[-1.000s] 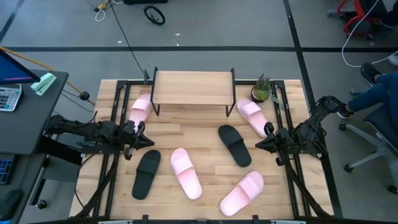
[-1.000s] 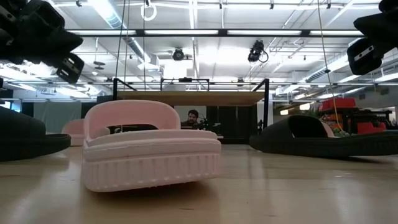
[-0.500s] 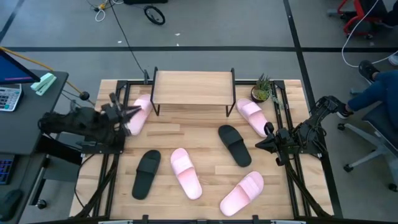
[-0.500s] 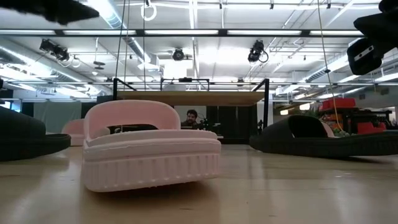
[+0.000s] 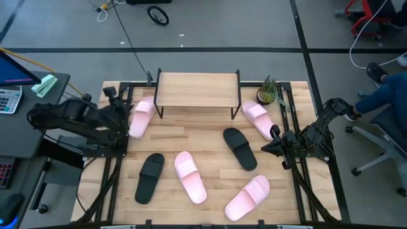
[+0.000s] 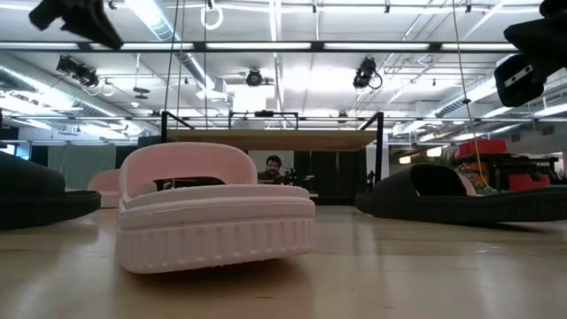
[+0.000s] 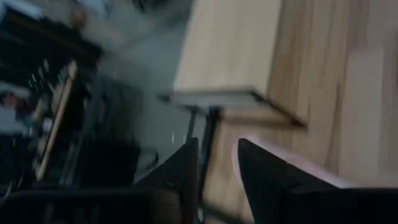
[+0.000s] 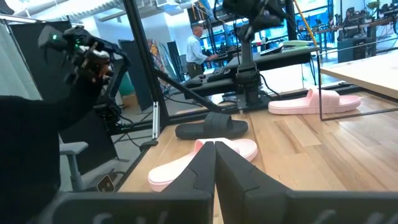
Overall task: Pick and place slides into the shelf
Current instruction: Put the top left pink slide on the shelf
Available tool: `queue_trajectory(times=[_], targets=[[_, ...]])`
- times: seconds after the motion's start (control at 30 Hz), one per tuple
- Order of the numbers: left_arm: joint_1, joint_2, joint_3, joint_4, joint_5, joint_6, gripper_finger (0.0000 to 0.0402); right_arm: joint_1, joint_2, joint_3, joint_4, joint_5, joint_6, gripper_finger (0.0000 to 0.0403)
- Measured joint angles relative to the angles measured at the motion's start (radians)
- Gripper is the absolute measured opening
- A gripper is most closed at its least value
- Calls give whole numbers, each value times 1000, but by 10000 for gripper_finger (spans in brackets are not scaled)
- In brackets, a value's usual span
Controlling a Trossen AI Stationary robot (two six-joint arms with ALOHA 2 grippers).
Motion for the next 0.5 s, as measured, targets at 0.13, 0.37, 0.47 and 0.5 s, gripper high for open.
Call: queue_trajectory(times=[0.13,0.37,0.47,0.5], targets=[[0,94,1,-127,0,-138,157,0,0,0,0,0,0,14],[52,222,2,-108,109,-216,197,0,0,0,0,0,0,14],[130,272,2,-110,145,-218,205,0,0,0,0,0,0,14],[159,288,2,-108,148,-211,206,0,0,0,0,0,0,14]])
